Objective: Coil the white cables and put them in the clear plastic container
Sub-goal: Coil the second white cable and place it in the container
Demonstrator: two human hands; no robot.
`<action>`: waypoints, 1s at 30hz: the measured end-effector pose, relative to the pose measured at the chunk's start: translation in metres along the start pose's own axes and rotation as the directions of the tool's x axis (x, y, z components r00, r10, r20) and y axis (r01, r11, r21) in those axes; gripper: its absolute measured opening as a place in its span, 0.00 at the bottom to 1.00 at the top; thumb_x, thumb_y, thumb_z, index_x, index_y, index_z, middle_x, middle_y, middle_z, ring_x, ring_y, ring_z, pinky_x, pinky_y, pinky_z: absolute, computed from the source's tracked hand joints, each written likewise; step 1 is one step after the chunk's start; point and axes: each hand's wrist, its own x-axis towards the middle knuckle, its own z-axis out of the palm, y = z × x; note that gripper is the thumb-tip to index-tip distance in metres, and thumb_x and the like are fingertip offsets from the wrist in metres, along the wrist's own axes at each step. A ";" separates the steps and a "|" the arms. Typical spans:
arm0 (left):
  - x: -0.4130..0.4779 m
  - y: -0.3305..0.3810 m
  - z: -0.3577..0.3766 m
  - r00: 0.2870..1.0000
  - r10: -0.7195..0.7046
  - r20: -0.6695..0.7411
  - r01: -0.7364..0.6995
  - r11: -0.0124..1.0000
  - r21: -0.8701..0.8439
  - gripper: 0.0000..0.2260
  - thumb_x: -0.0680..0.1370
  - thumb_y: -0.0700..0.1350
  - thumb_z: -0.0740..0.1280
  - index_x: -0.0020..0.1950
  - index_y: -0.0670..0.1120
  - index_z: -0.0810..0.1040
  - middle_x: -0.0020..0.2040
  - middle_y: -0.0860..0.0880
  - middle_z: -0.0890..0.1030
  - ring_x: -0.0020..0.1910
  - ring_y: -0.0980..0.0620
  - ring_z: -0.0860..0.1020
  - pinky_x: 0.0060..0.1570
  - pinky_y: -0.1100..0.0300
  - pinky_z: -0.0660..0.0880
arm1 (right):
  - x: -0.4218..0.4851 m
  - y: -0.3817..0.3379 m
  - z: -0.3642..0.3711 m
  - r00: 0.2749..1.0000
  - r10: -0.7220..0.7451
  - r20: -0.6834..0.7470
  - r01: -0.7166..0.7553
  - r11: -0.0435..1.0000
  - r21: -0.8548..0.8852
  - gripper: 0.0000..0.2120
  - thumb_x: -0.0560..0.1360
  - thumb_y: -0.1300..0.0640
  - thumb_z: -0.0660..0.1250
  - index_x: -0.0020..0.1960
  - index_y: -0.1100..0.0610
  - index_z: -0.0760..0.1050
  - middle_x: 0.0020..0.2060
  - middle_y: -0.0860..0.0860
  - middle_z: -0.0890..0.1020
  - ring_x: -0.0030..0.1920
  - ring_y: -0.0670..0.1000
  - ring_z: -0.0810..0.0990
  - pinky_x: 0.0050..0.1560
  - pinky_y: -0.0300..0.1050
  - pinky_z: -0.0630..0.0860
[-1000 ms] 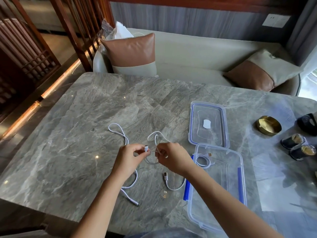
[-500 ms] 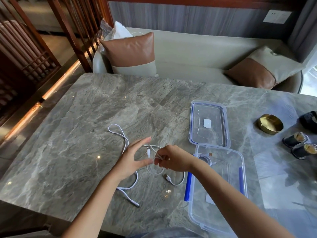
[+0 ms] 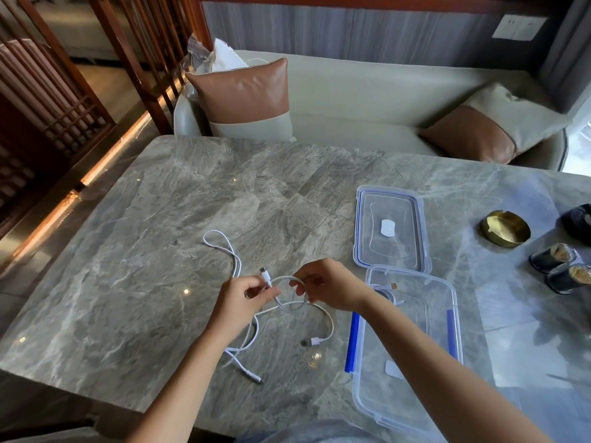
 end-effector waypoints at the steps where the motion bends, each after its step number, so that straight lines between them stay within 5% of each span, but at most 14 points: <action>1: -0.001 0.001 0.002 1.000 -0.023 0.003 0.023 0.999 -0.048 0.14 0.70 0.42 0.73 0.26 0.50 0.74 0.22 0.56 0.67 0.23 0.61 0.63 0.26 0.69 0.60 | 0.000 0.001 0.001 1.000 -0.009 -0.026 0.010 1.000 0.008 0.15 0.71 0.70 0.58 0.48 0.60 0.80 0.38 0.50 0.83 0.33 0.50 0.79 0.43 0.50 0.80; 4: -0.004 0.009 0.007 0.990 -0.132 0.044 0.139 0.958 -0.252 0.08 0.74 0.39 0.69 0.34 0.42 0.78 0.26 0.49 0.69 0.22 0.60 0.67 0.25 0.68 0.65 | 0.000 0.002 0.004 0.996 -0.014 -0.086 0.022 0.995 0.100 0.16 0.70 0.71 0.58 0.50 0.60 0.80 0.38 0.50 0.83 0.34 0.51 0.79 0.43 0.49 0.81; 8: -0.010 0.014 0.015 0.959 -0.265 0.104 0.282 0.832 -0.478 0.10 0.77 0.40 0.64 0.38 0.43 0.82 0.25 0.51 0.70 0.21 0.59 0.68 0.22 0.68 0.68 | -0.001 0.007 0.012 0.982 0.024 -0.186 0.025 0.965 0.259 0.12 0.74 0.69 0.61 0.50 0.60 0.81 0.38 0.50 0.83 0.34 0.48 0.79 0.42 0.45 0.82; 15: -0.011 0.016 0.035 0.940 -0.302 -0.160 0.192 0.854 -0.483 0.12 0.79 0.42 0.61 0.36 0.46 0.77 0.30 0.51 0.73 0.25 0.62 0.70 0.26 0.70 0.69 | -0.004 0.005 0.027 0.964 0.140 -0.227 0.032 0.783 0.621 0.11 0.75 0.71 0.62 0.47 0.58 0.79 0.37 0.53 0.82 0.32 0.42 0.80 0.37 0.35 0.79; 20: -0.009 0.014 0.044 0.871 -0.392 -0.297 0.175 0.811 -0.558 0.14 0.80 0.46 0.59 0.34 0.48 0.73 0.25 0.57 0.75 0.24 0.62 0.71 0.29 0.68 0.71 | -0.010 -0.001 0.033 0.944 0.219 -0.246 0.040 0.666 0.745 0.03 0.76 0.65 0.65 0.44 0.60 0.74 0.34 0.54 0.78 0.31 0.47 0.80 0.36 0.40 0.81; 25: 0.000 0.026 0.042 0.824 -0.360 -0.437 0.037 0.804 -0.594 0.14 0.80 0.44 0.58 0.35 0.46 0.73 0.34 0.51 0.75 0.28 0.65 0.74 0.34 0.72 0.72 | -0.026 -0.011 0.050 0.976 0.208 0.064 -0.211 0.828 0.519 0.26 0.81 0.46 0.51 0.34 0.57 0.77 0.30 0.53 0.80 0.26 0.47 0.78 0.29 0.38 0.75; 30: 0.001 0.043 0.043 0.865 -0.200 -0.460 -0.029 0.896 -0.444 0.13 0.80 0.42 0.59 0.36 0.46 0.75 0.36 0.52 0.78 0.37 0.67 0.76 0.43 0.75 0.69 | -0.033 -0.020 0.071 0.961 0.208 0.183 -0.276 0.776 0.567 0.25 0.80 0.43 0.51 0.35 0.54 0.77 0.30 0.52 0.80 0.26 0.46 0.76 0.28 0.36 0.72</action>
